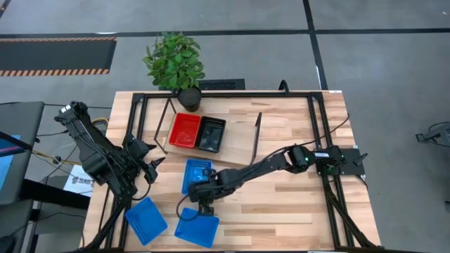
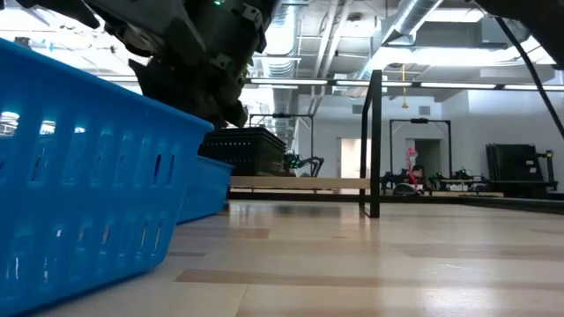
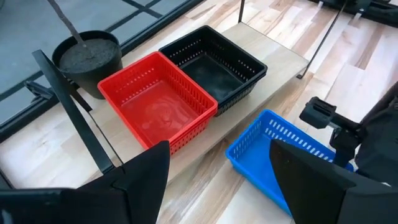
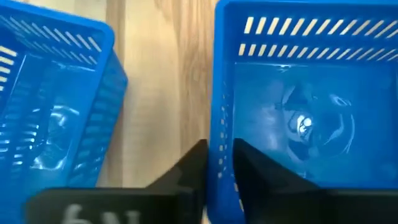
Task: Stack baskets on shelf by color
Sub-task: Put the top blue basket on the shelf
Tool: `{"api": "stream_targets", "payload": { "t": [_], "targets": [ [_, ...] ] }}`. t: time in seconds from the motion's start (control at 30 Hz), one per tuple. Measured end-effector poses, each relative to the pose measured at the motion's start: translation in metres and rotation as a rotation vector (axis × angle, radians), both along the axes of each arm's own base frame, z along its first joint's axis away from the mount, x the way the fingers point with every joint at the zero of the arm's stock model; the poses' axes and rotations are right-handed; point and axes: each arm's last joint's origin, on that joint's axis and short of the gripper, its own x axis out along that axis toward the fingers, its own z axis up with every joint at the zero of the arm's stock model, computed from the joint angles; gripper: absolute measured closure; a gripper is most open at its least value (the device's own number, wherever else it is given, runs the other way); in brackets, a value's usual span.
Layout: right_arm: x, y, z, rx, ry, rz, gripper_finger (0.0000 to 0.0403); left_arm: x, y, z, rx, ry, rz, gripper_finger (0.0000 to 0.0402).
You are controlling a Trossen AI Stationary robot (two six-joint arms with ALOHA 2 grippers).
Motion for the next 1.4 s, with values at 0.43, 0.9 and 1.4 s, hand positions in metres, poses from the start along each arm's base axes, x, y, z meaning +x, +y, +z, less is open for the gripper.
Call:
{"api": "stream_targets", "payload": {
  "t": [0.43, 0.9, 1.4],
  "targets": [
    [-0.005, 0.013, 0.056, 0.005, -0.063, 0.102, 0.0388, 0.000, 0.000, 0.000, 0.004, 0.003, -0.003, 0.0136],
    [-0.095, 0.010, 0.182, -0.309, -0.154, -0.091, 0.0396, 0.000, 0.000, 0.000, 0.012, 0.000, -0.006, 0.0136],
    [-0.091, -0.059, 0.130, -0.590, 0.267, -0.255, 0.0393, 0.000, 0.000, 0.000, 0.019, -0.007, -0.006, 0.0136]
  ]
}}
